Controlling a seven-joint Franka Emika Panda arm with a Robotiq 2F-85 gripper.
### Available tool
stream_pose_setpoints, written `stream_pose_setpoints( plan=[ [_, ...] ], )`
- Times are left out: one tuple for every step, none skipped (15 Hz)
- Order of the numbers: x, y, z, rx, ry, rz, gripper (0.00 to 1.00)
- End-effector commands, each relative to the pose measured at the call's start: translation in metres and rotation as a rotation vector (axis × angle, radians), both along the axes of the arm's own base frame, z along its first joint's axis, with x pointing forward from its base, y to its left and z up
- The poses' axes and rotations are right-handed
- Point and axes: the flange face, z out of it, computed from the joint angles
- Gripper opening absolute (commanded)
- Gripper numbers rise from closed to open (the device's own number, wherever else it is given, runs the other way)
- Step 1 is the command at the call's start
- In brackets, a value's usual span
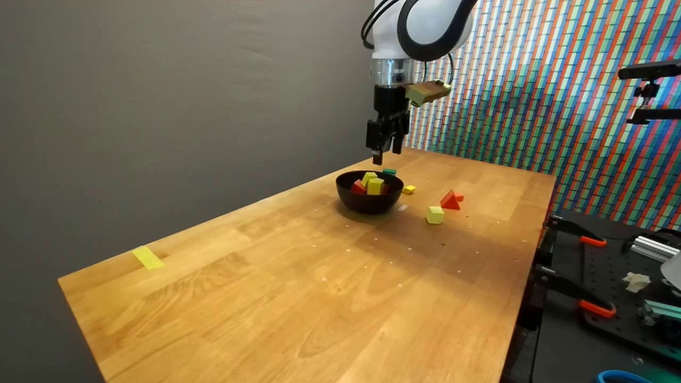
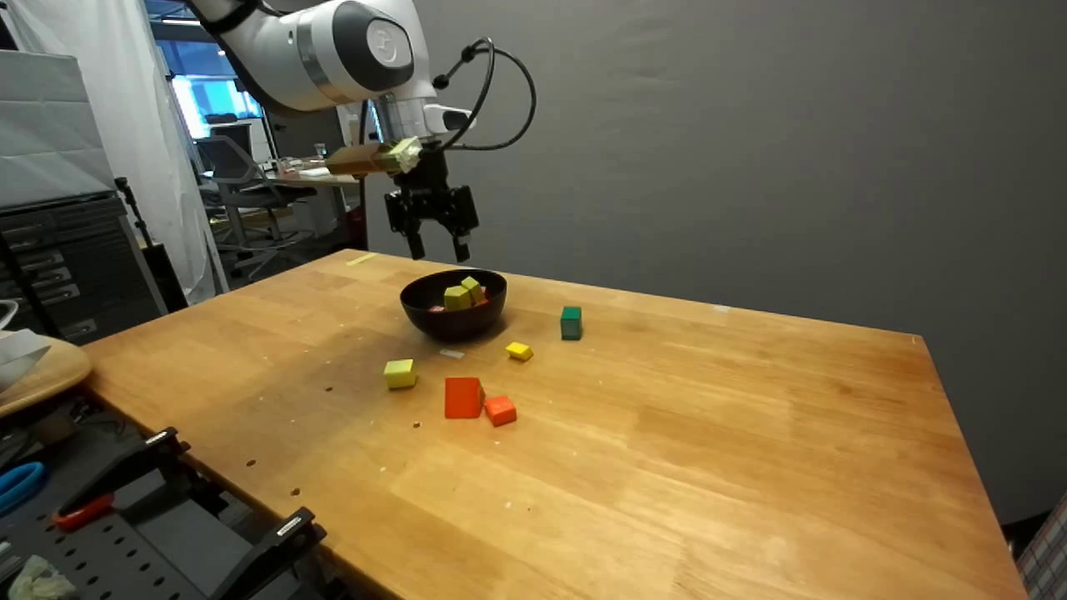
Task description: Put the colored things in the bowl
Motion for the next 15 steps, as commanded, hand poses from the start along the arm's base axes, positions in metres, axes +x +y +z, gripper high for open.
stream_pose_setpoints(
  plan=[
    [-0.040, -0.032, 0.035, 0.045, -0.090, -0.155, 1.00],
    [-0.045, -0.043, 0.036, 0.026, -0.092, -0.207, 1.00],
    [-0.048, -0.053, 0.036, 0.020, -0.097, -0.262, 1.00],
    [-0.031, -0.038, 0.028, 0.020, -0.056, -0.177, 1.00],
    [-0.036, -0.047, 0.030, 0.017, -0.059, -0.214, 1.00],
    [-0.040, -0.053, 0.031, 0.017, -0.060, -0.235, 1.00],
    [-0.042, -0.055, 0.031, 0.018, -0.062, -0.245, 1.00],
    [-0.035, -0.041, 0.026, 0.041, -0.073, -0.226, 1.00],
    [-0.023, -0.032, 0.017, 0.042, -0.058, -0.246, 1.00],
    [-0.015, -0.028, 0.011, 0.053, -0.049, -0.269, 1.00],
    [-0.002, -0.031, 0.005, 0.053, -0.049, -0.313, 1.00],
    [0.007, -0.034, -0.001, 0.045, -0.059, -0.352, 1.00],
    [0.018, -0.043, -0.007, 0.023, -0.075, -0.391, 1.00],
    [0.027, -0.052, -0.012, 0.010, -0.086, -0.426, 1.00],
    [0.035, -0.062, -0.015, 0.001, -0.100, -0.455, 1.00]
  ],
)
